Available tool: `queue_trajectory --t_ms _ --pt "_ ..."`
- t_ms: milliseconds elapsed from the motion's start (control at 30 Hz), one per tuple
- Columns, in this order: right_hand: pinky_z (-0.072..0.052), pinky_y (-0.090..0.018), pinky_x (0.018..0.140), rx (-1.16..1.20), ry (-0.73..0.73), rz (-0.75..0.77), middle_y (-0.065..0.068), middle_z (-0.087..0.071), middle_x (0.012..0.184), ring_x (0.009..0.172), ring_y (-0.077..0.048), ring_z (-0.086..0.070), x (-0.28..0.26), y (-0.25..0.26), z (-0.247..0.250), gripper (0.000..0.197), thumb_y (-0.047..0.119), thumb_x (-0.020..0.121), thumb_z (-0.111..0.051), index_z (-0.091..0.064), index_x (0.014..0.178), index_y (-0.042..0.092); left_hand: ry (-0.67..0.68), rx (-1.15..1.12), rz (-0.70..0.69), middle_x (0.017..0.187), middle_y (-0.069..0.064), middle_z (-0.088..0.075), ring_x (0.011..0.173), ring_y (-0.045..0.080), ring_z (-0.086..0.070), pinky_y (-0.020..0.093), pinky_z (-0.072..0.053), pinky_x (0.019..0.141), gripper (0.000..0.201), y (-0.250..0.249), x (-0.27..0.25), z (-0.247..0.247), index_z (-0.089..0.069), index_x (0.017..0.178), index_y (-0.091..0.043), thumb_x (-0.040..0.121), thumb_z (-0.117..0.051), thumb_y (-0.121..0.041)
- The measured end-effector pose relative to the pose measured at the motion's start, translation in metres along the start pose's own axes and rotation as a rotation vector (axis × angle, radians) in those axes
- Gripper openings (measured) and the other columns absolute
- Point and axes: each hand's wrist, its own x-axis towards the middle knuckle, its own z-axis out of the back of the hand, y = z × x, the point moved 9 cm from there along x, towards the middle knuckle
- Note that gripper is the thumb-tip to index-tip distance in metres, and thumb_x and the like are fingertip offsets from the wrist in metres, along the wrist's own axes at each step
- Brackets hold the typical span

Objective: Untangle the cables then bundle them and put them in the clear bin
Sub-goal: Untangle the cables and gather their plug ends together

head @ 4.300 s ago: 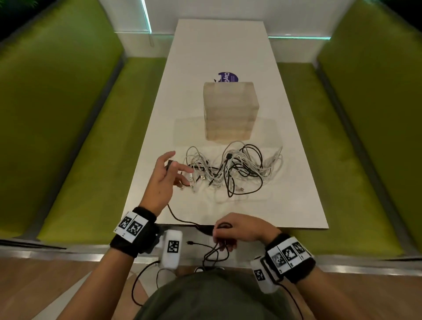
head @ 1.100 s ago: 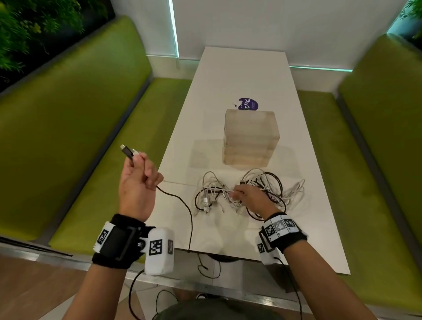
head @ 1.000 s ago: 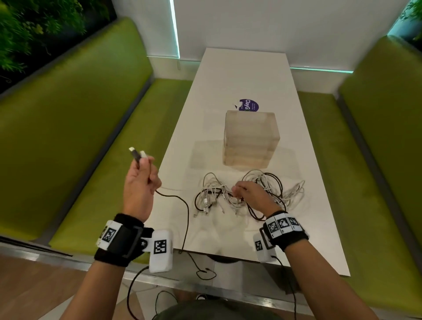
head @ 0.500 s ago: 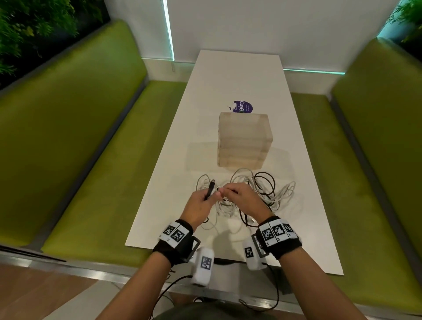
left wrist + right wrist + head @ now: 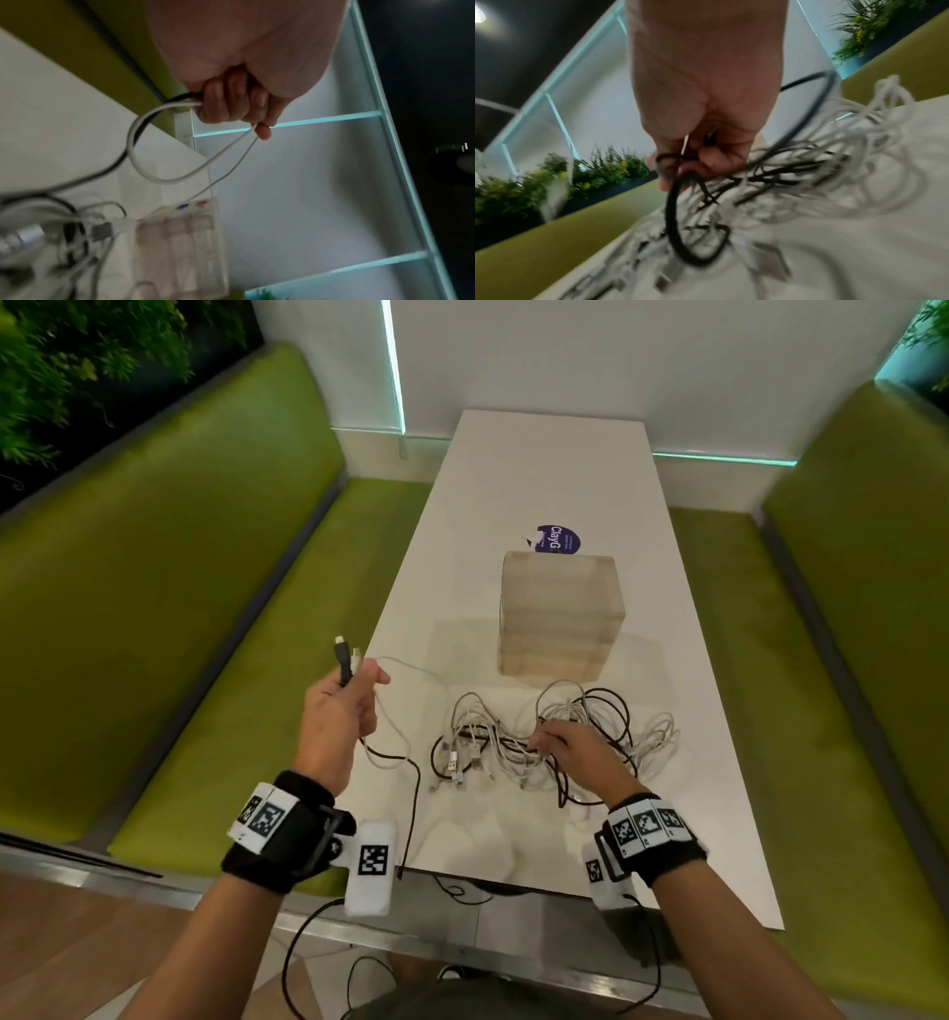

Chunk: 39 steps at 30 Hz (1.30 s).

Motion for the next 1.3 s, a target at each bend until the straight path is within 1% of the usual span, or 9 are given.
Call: queue_trajectory --t_ms 100,233,367,467,567,867,1100,1200,1300 --pt "-0.047 -0.032 0.079 -0.058 0.071 0.007 0.005 -0.069 0.087 0.083 -0.014 -0.062 -0.004 0.017 -0.003 0.022 0.03 0.095 -0.054 -0.071 0.098 0.017 0.108 0.171 0.039 0.05 -0.01 -0.025 0.046 0.009 -0.018 0.022 -0.016 0.045 0.028 0.01 -0.01 -0.009 -0.062 0.075 -0.01 0.098 -0.051 -0.021" --pt "-0.045 -0.031 0.096 -0.147 0.183 -0.012 0.002 -0.067 0.118 0.109 -0.014 -0.06 -0.016 0.036 -0.003 0.028 0.028 0.094 -0.057 -0.065 0.12 0.024 0.257 0.308 0.103 0.051 -0.009 -0.026 0.048 0.01 -0.019 0.023 -0.016 0.046 0.029 0.022 -0.027 -0.023 -0.068 0.072 -0.011 0.095 -0.054 -0.023" --pt "-0.043 -0.035 0.099 -0.167 0.121 0.082 0.005 -0.057 0.131 0.115 -0.013 -0.052 -0.031 0.076 0.011 0.043 0.027 0.089 -0.064 -0.054 0.131 0.034 0.413 0.38 0.154 0.054 -0.006 -0.024 0.052 0.014 -0.018 0.028 -0.014 0.049 0.03 0.028 -0.041 -0.035 -0.072 0.07 -0.016 0.093 -0.056 -0.027" --pt "-0.045 -0.021 0.087 0.06 0.207 0.185 0.014 -0.06 0.122 0.096 -0.005 -0.056 -0.045 0.112 0.006 0.047 0.029 0.083 -0.071 -0.058 0.127 0.035 0.495 0.432 0.177 0.054 -0.005 -0.024 0.051 0.014 -0.019 0.027 -0.015 0.049 0.027 0.028 -0.049 -0.041 -0.073 0.075 -0.014 0.091 -0.058 -0.029" --pt "-0.048 -0.019 0.077 0.206 0.272 0.209 0.004 -0.07 0.093 0.078 -0.004 -0.06 -0.054 0.128 -0.002 0.016 0.017 0.085 -0.07 -0.072 0.101 0.015 0.536 0.444 0.172 0.053 -0.006 -0.025 0.05 0.013 -0.02 0.025 -0.015 0.047 0.027 0.026 -0.052 -0.046 -0.072 0.08 -0.01 0.091 -0.058 -0.03" --pt "-0.058 -0.032 0.076 0.386 0.606 0.078 -0.006 -0.067 0.082 0.079 -0.023 -0.068 -0.078 0.108 -0.046 0.006 0.004 0.089 -0.063 -0.065 0.093 0.0 0.388 0.295 0.053 0.054 -0.007 -0.026 0.049 0.01 -0.02 0.024 -0.019 0.047 0.033 0.008 -0.047 -0.037 -0.066 0.087 -0.007 0.096 -0.048 -0.033" --pt "-0.05 -0.023 0.069 -0.122 0.725 0.019 0.002 -0.072 0.084 0.07 -0.01 -0.065 -0.087 0.045 -0.108 0.009 0.02 0.084 -0.066 -0.071 0.091 0.017 0.272 0.067 0.041 0.06 0.002 -0.056 0.055 0.019 -0.054 0.027 -0.047 0.056 0.047 0.003 -0.043 -0.026 -0.057 0.073 -0.008 0.091 -0.038 -0.048" --pt "-0.054 -0.03 0.079 -0.168 0.67 -0.045 -0.004 -0.071 0.102 0.079 -0.013 -0.065 -0.076 0.028 -0.113 0.023 0.013 0.086 -0.06 -0.068 0.107 0.015 0.23 0.045 0.067 0.054 0.002 -0.047 0.045 0.016 -0.04 0.026 -0.034 0.046 0.051 0.007 -0.045 -0.021 -0.055 0.067 -0.011 0.091 -0.036 -0.052" --pt "-0.057 -0.026 0.068 0.02 0.476 -0.146 -0.006 -0.065 0.094 0.067 -0.016 -0.065 -0.053 0.027 -0.099 0.023 0.005 0.091 -0.055 -0.063 0.113 0.007 0.183 -0.046 0.116 0.049 -0.005 -0.027 0.042 0.008 -0.019 0.024 -0.016 0.043 0.048 0.014 -0.044 -0.013 -0.053 0.065 -0.015 0.091 -0.037 -0.052"
